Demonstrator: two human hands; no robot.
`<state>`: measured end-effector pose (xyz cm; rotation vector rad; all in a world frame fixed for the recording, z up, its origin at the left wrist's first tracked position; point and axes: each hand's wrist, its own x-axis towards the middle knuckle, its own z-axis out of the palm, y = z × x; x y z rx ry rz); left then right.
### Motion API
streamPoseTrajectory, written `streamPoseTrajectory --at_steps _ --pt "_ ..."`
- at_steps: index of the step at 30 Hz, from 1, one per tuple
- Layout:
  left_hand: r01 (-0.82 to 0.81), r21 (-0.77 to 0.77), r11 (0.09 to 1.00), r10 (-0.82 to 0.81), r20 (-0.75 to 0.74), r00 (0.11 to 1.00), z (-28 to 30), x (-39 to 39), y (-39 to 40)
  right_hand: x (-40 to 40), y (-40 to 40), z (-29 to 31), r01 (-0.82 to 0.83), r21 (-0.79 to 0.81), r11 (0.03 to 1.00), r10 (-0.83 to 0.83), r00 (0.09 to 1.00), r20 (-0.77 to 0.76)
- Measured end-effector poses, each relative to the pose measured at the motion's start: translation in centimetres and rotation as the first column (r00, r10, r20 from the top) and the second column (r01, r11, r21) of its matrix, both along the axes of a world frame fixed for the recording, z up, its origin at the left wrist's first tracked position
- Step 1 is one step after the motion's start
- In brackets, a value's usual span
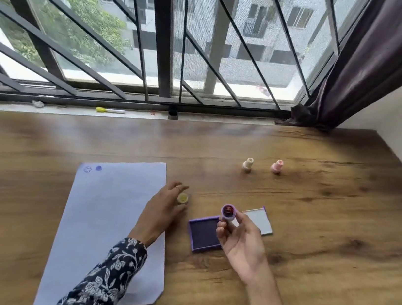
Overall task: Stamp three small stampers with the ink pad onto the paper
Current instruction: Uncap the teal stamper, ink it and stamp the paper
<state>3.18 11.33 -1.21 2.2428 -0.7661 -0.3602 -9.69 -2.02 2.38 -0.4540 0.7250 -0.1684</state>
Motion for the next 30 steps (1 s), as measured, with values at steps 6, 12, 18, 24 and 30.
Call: streamPoseTrajectory --at_steps 6,12,18,24,30 --pt "0.201 -0.023 0.979 -0.200 0.041 0.979 -1.0 -2.7 2.2 -2.3 0.0 -1.4 -0.048 -0.340 0.939 0.017 0.996 -0.093" --pt "0.272 0.137 0.952 -0.292 0.158 0.943 -2.2 -3.6 2.6 -2.3 0.7 -2.0 -0.289 -0.668 0.685 0.036 0.930 -0.366" --pt "0.252 0.128 0.959 -0.269 0.142 0.953 -2.3 -3.8 2.5 -2.2 1.8 -2.0 -0.597 -0.786 -0.161 -0.160 0.801 -0.576" --pt "0.242 0.109 0.964 -0.253 0.101 0.962 -2.2 -4.0 2.5 -2.8 3.1 -2.2 -0.569 -0.732 -0.376 -0.170 0.818 -0.549" --pt "0.245 0.098 0.965 -0.254 0.100 0.962 -2.3 -3.8 2.4 -2.5 2.3 -2.3 -0.567 -0.693 -0.446 -0.100 0.801 -0.591"
